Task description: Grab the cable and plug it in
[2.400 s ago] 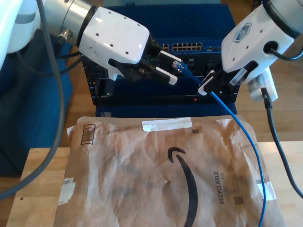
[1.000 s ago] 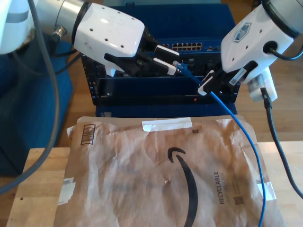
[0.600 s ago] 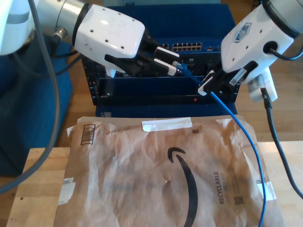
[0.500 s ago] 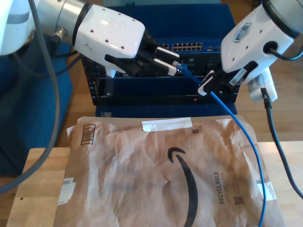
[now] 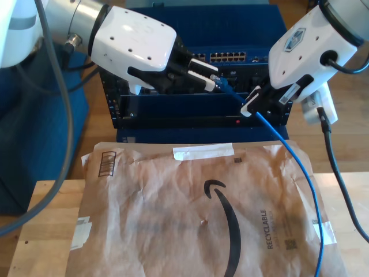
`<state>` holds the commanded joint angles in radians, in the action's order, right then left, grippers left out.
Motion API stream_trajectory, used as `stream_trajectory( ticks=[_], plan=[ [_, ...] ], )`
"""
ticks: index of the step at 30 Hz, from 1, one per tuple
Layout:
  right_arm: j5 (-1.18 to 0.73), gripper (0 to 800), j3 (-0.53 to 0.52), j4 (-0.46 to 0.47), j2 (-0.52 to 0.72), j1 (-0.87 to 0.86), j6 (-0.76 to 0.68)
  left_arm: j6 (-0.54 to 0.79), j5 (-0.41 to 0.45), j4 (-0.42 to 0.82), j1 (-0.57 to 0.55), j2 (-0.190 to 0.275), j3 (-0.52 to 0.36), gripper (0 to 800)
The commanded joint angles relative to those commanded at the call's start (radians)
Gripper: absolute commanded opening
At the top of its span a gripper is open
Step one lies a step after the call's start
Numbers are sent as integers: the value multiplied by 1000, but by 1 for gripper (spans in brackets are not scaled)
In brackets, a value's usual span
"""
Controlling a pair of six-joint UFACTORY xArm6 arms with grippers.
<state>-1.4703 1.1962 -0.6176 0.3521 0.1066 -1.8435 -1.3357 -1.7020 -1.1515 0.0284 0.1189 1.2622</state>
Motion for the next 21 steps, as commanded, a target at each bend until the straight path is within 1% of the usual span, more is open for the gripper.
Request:
stream_trajectory(
  ticks=[5, 7, 11, 13, 17, 21],
  plan=[
    [0, 20, 0, -15, 0, 0, 0, 2, -2, 2, 0, 0, 0, 176],
    [0, 20, 2, -15, 0, 0, 0, 3, -2, 2, 0, 0, -2, 153],
    [0, 20, 0, -17, 0, 0, 0, 5, 0, 2, 0, 0, -6, 152],
    [0, 20, 0, -17, 0, 0, 0, 5, 0, 2, 0, 0, -6, 116],
    [0, 20, 0, -17, 0, 0, 0, 5, 0, 2, 0, 0, -6, 111],
    [0, 20, 0, -17, -2, 2, 0, 5, 0, 0, 0, 0, -8, 91]
  ],
)
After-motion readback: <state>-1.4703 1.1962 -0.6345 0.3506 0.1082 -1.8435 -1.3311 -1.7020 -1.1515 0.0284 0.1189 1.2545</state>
